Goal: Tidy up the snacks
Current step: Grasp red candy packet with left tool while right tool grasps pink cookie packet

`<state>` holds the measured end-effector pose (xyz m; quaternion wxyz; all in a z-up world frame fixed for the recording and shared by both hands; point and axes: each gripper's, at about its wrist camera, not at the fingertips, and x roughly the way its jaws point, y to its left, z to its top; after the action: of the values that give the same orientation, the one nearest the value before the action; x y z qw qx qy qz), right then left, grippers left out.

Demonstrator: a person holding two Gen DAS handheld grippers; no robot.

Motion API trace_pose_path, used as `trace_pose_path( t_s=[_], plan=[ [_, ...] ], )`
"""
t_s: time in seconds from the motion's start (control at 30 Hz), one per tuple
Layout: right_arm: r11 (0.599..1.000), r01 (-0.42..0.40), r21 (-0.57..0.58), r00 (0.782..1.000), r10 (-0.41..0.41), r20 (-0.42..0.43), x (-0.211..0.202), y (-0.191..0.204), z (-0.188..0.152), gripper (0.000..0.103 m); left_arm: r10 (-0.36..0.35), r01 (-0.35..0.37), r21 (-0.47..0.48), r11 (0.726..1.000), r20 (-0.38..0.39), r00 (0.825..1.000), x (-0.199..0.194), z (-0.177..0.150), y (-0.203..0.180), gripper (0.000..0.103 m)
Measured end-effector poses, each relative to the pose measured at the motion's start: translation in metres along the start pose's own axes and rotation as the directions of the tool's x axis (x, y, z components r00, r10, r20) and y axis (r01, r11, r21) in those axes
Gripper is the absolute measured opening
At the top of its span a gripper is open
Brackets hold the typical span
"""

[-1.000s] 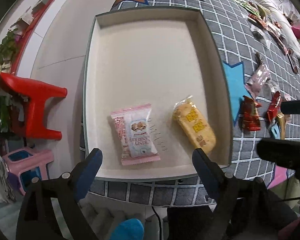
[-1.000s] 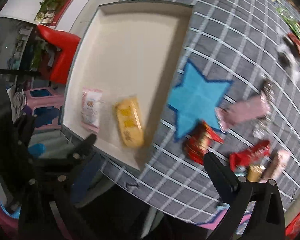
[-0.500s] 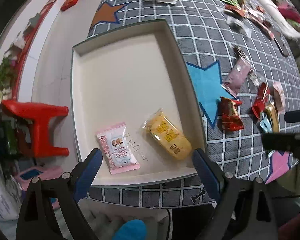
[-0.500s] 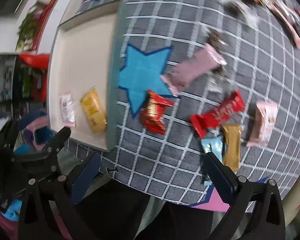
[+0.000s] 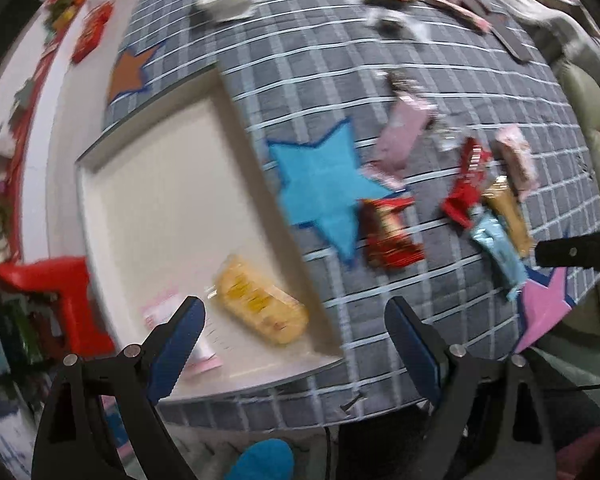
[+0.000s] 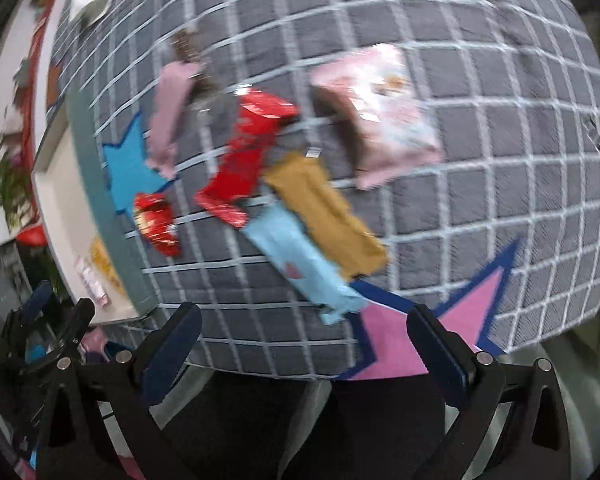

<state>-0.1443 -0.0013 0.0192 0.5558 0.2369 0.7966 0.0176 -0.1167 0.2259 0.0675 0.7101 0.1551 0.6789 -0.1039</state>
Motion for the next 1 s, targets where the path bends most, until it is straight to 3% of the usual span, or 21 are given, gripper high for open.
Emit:
trace_pose_path(
  t_s=[0.27, 0.53, 0.77, 0.9, 1.0],
  plan=[
    [0.997, 0.044, 0.056, 0.999, -0.043, -0.017, -0.004, -0.044, -0.024, 0.103, -0.087, 0.087, 0.024, 0.996, -0.035, 0.996, 0.037, 0.035, -0.049, 0.093],
    [0.994, 0.09, 0.063, 0.996, -0.088, -0.028, -0.005, -0.066, -0.037, 0.103, -0.065, 0.063, -0.025, 0.998, -0.1, 0.993, 0.08, 0.036, -0.043, 0.093],
    [0.994, 0.101, 0.028, 0.994, -0.1, -0.032, -0.012, -0.072, -0.014, 0.103, -0.086, 0.077, -0.072, 0.994, -0.127, 0.988, 0.096, 0.047, -0.028, 0.093],
    [0.99, 0.139, -0.028, 0.99, -0.139, -0.012, -0.021, -0.064, -0.002, 0.103, -0.068, 0.058, -0.081, 0.995, -0.126, 0.99, 0.104, 0.057, -0.024, 0.103],
    [0.984, 0.168, -0.065, 0.986, -0.167, 0.016, -0.027, -0.061, 0.018, 0.103, -0.078, 0.066, -0.102, 0.993, -0.117, 0.99, 0.109, 0.066, -0.02, 0.103]
  ],
)
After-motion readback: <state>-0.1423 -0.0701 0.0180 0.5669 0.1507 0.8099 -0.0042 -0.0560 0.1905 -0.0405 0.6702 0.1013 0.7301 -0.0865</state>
